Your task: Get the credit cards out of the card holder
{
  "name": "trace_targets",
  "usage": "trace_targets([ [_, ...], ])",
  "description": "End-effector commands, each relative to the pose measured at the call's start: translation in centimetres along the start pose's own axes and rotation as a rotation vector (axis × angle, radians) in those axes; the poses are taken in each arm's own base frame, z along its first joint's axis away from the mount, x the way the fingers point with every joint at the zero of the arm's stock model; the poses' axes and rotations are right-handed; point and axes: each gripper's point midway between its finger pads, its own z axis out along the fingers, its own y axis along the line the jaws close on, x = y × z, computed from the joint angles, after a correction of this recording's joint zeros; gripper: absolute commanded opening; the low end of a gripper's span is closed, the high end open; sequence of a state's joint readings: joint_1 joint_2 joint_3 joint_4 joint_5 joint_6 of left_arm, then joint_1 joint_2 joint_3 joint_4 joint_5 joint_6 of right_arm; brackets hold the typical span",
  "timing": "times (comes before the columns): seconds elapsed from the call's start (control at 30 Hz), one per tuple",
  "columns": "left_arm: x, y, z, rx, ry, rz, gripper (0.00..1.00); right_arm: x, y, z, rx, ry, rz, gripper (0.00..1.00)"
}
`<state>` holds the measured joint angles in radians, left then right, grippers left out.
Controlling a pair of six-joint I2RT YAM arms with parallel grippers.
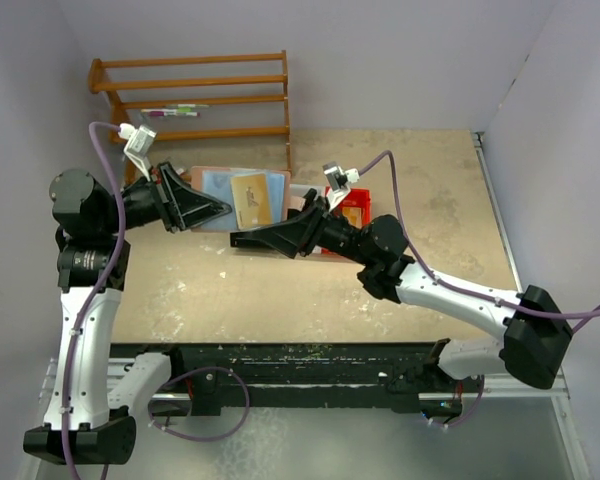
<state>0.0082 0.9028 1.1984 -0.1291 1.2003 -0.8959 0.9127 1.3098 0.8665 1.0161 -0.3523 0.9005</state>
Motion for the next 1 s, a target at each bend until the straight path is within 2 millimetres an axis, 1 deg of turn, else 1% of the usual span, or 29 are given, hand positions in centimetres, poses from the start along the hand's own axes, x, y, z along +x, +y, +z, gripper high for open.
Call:
trace_targets([
  [0.0,0.8,-0.7,-0.3,0.022,0.016,0.043,0.04,-4.0,4.2,0.7,-0.115,-0.096,-0.019,0.51],
  [0.07,0.7,-0.8,-0.3,0.022,0.015,0.048,0.04,-3.6,4.2,0.7,-0.124,-0.088,-0.008,0.68],
  [0.1,0.7,-0.8,-0.3,0.021,0.013,0.052,0.04,-3.6,4.4,0.6,-0.136,-0.092,-0.008,0.72],
  [0.23,0.3,-1.0,-0.4,0.008,0.000,0.079,0.04,-3.4,4.0,0.4,-0.128,-0.094,0.008,0.74],
  [0.3,0.3,-1.0,-0.4,0.004,-0.002,0.078,0.03,-3.5,4.0,0.3,-0.129,-0.105,0.011,0.72],
  [0.33,0.4,-1.0,-0.4,0.004,0.000,0.078,0.03,-3.6,4.1,0.3,-0.129,-0.110,0.016,0.68],
  [0.4,0.5,-1.1,-0.4,0.007,0.003,0.082,0.04,-3.6,4.1,0.5,-0.130,-0.104,0.030,0.52],
  [0.43,0.6,-1.1,-0.5,0.007,0.004,0.087,0.05,-3.3,4.1,0.6,-0.127,-0.083,0.044,0.41],
  [0.47,0.6,-1.1,-0.5,0.007,0.006,0.098,0.08,-3.3,4.5,0.6,-0.140,-0.074,0.048,0.27],
  [0.5,0.8,-1.0,-0.5,0.005,0.010,0.108,0.13,-3.4,4.8,0.6,-0.149,-0.068,0.049,0.14],
  [0.53,0.9,-0.8,-0.6,-0.002,0.018,0.118,0.23,-3.3,4.9,0.5,-0.140,-0.054,0.045,0.02],
  [0.57,1.1,-0.6,-0.6,-0.010,0.026,0.138,0.37,-3.4,4.8,0.5,-0.125,-0.035,0.026,0.00],
  [0.6,1.2,-0.5,-0.7,-0.019,0.036,0.168,0.48,-3.3,4.9,0.6,-0.119,0.006,0.005,0.00],
  [0.63,1.3,0.0,-0.8,-0.036,0.046,0.233,0.56,-3.1,5.0,0.6,-0.112,0.053,-0.023,0.00],
  [0.67,1.5,0.5,-1.0,-0.064,0.062,0.255,0.63,-2.8,5.1,0.8,-0.110,0.121,-0.056,0.00],
  [0.7,1.7,1.0,-1.2,-0.087,0.080,0.290,0.67,-2.2,5.1,0.9,-0.108,0.206,-0.087,0.00],
  [0.77,2.0,1.9,-1.4,-0.120,0.124,0.345,0.73,-0.1,3.4,0.6,-0.043,0.405,-0.129,0.00],
  [0.83,2.2,2.7,-1.7,-0.149,0.169,0.372,0.75,2.5,1.7,-0.4,-0.010,0.595,-0.135,0.00],
  [0.87,2.4,3.0,-1.8,-0.154,0.183,0.376,0.75,3.9,0.9,-1.4,0.013,0.688,-0.112,0.00],
  [0.97,2.9,3.3,-1.7,-0.134,0.195,0.388,0.74,5.3,-0.3,-2.0,0.021,0.806,-0.123,0.00],
])
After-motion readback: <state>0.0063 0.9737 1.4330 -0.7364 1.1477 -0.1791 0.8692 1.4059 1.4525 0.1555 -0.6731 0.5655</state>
